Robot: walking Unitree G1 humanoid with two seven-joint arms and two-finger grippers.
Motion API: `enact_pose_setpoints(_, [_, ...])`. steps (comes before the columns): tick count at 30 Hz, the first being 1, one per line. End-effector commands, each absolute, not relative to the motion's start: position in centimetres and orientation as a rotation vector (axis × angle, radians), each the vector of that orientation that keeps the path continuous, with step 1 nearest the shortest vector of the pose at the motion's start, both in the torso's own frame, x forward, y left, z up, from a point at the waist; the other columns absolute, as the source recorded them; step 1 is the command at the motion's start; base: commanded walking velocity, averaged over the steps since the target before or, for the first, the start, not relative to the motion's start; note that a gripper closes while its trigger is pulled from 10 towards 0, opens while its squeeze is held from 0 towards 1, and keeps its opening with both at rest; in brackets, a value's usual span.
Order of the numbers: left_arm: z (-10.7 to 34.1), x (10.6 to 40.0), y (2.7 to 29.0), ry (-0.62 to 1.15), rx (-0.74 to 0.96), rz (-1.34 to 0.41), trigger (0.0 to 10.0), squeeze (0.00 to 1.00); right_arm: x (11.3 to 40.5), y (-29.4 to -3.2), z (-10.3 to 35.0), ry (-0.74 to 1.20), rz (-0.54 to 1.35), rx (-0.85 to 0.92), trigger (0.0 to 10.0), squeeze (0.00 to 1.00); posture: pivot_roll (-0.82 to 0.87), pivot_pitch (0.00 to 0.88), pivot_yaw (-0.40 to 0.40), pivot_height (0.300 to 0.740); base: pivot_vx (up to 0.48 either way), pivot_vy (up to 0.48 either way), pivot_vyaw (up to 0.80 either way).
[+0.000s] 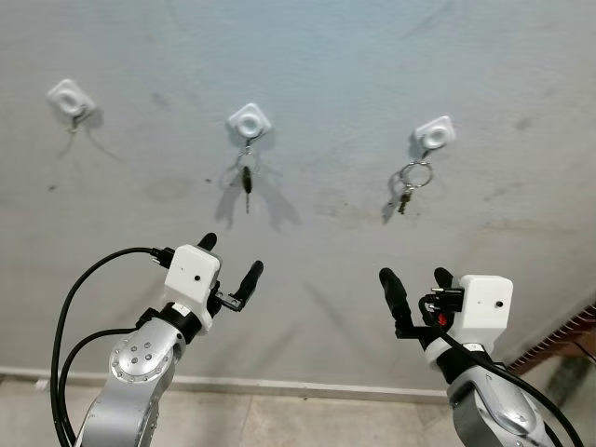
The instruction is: Hang keys on a hook
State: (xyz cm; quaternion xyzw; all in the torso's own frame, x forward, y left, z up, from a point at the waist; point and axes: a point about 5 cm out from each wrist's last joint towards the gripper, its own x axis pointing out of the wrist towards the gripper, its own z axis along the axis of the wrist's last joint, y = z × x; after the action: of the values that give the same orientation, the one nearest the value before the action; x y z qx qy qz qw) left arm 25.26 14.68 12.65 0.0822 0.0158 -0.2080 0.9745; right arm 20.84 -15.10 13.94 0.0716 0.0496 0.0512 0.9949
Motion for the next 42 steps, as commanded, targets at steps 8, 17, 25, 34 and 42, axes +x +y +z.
enact_pose_setpoints(8, [12.6,24.9,14.1,0.044,0.157,-0.452,10.0,0.00,21.1,-15.3,14.2,0.108,0.086,0.147,10.0,0.00,0.07,0.000,-0.088,0.740,0.000,0.000,-0.75])
enact_pose_setpoints(17, [12.8,24.8,13.7,0.037,0.167,-0.484,10.0,0.00,21.6,-15.4,14.6,0.080,0.080,0.154,10.0,0.00,0.06,0.000,-0.084,0.740,0.000,0.000,-0.62])
enact_pose_setpoints(25, [12.9,25.0,13.4,0.032,0.164,-0.493,10.0,0.00,21.7,-15.0,14.6,0.085,0.097,0.142,10.0,0.00,0.06,0.000,-0.086,0.740,0.000,0.000,0.00])
enact_pose_setpoints(34, [12.9,25.0,13.3,0.035,0.165,-0.505,10.0,0.00,22.0,-15.1,14.5,0.082,0.092,0.143,10.0,0.00,0.06,0.000,-0.081,0.740,0.000,0.000,0.00])
enact_pose_setpoints(42, [12.9,25.1,13.3,0.035,0.167,-0.507,10.0,0.00,22.1,-15.0,14.3,0.084,0.090,0.148,10.0,0.00,0.07,0.000,-0.078,0.740,0.000,0.000,0.00])
